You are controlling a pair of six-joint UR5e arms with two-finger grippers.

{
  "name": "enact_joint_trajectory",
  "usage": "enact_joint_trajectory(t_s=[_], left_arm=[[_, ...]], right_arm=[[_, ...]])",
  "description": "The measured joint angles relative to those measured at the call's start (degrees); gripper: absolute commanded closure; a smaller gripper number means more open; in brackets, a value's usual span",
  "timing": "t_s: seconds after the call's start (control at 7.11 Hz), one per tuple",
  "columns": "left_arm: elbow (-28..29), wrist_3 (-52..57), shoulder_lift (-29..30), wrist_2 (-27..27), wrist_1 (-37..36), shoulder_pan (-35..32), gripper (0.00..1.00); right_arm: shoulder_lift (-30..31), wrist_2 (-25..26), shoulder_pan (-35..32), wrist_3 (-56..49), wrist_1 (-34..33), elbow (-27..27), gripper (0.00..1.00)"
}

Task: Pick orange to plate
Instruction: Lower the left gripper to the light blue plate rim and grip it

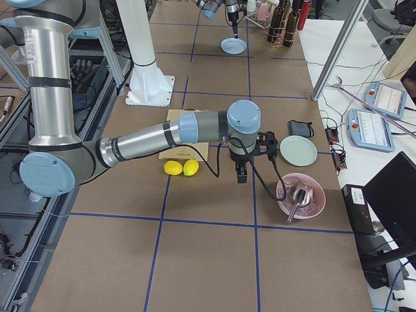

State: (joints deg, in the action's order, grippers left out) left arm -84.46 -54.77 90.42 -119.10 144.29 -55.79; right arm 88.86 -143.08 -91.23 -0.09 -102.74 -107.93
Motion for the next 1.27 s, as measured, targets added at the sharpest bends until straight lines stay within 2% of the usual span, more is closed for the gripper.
enact_joint_trajectory(t_s=[0.42, 0.7, 0.98, 1.12, 1.27], left_arm=[[1.0, -0.1, 1.1, 1.4, -0.1, 1.4, 0.15], [1.5, -0.1, 1.6, 2.4, -0.1, 2.3, 0.35], [1.5, -0.1, 1.7, 2.7, -0.1, 2.5, 0.40], [1.5, -0.2, 1.7, 2.7, 0.0, 2.6, 0.52], [1.4, -0.2, 1.7, 2.7, 0.0, 2.7, 0.69]], right_arm=[[-0.1, 0.0, 0.0, 0.0, 0.0, 0.0, 0.00], [-0.2, 0.0, 0.0, 0.1, 0.0, -0.1, 0.00], [-0.2, -0.1, 0.0, 0.1, 0.0, -0.3, 0.00], [-0.2, -0.1, 0.0, 0.1, 0.0, -0.3, 0.00], [-0.2, -0.1, 0.0, 0.1, 0.0, -0.4, 0.00]])
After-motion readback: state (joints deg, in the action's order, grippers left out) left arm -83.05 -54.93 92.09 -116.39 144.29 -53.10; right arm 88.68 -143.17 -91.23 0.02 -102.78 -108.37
